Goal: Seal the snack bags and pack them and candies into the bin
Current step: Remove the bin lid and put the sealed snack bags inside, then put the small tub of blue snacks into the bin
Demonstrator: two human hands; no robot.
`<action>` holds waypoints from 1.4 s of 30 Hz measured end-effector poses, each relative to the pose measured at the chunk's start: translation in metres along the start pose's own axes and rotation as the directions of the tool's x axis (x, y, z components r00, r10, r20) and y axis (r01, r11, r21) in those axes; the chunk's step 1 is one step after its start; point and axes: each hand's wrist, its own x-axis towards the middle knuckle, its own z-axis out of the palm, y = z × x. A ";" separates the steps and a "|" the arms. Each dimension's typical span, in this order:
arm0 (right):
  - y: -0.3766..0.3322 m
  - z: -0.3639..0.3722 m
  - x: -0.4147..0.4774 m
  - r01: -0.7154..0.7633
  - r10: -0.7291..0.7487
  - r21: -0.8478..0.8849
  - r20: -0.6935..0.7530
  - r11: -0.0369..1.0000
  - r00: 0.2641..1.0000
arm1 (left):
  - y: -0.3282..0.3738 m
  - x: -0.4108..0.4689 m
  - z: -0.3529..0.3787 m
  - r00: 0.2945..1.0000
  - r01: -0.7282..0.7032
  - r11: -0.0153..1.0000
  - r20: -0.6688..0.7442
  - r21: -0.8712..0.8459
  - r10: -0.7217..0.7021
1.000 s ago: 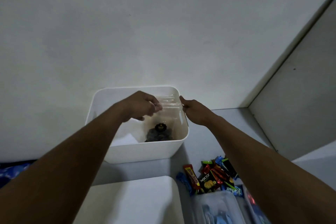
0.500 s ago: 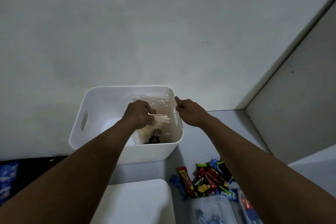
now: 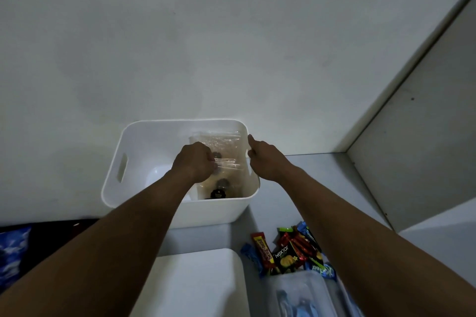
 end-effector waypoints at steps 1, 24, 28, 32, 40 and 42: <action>0.000 0.000 -0.002 0.002 -0.002 -0.006 -0.007 1.000 1.000 | 0.000 0.000 0.000 1.000 -0.005 1.000 -0.001 0.000 0.005; 0.037 -0.033 -0.151 -0.031 0.031 -0.034 0.007 0.999 0.999 | 0.084 -0.154 0.020 0.955 -0.240 0.969 -0.164 0.054 0.245; 0.061 -0.006 -0.201 -0.026 0.026 0.007 0.036 1.000 0.999 | 0.089 -0.207 0.062 0.949 -0.214 0.972 -0.214 0.098 0.231; 0.090 0.035 -0.248 -0.040 0.034 0.056 0.090 0.998 0.995 | 0.087 -0.253 0.114 0.977 -0.141 0.989 -0.157 0.032 0.144; 0.119 0.102 -0.287 -0.171 0.160 0.086 0.120 0.982 0.980 | 0.080 -0.298 0.179 0.994 0.105 0.989 0.023 -0.105 -0.103; 0.122 0.113 -0.291 -0.219 0.201 0.101 0.163 0.970 0.966 | 0.077 -0.302 0.191 0.983 0.173 0.978 0.087 -0.119 -0.163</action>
